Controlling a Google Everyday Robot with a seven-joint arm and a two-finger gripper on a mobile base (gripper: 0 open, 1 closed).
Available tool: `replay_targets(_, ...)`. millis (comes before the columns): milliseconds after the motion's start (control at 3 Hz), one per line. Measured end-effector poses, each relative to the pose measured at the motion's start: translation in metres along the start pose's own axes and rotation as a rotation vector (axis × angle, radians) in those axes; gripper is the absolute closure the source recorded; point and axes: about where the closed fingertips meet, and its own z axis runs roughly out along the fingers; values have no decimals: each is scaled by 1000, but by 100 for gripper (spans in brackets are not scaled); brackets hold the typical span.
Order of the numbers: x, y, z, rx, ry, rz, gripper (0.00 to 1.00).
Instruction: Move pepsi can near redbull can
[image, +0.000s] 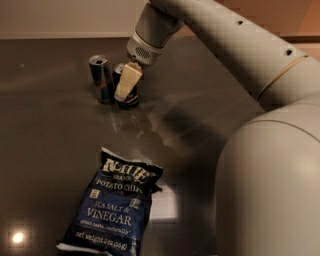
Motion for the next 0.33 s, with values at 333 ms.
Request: replay_targets(333,0,0,0,0,0,0,0)
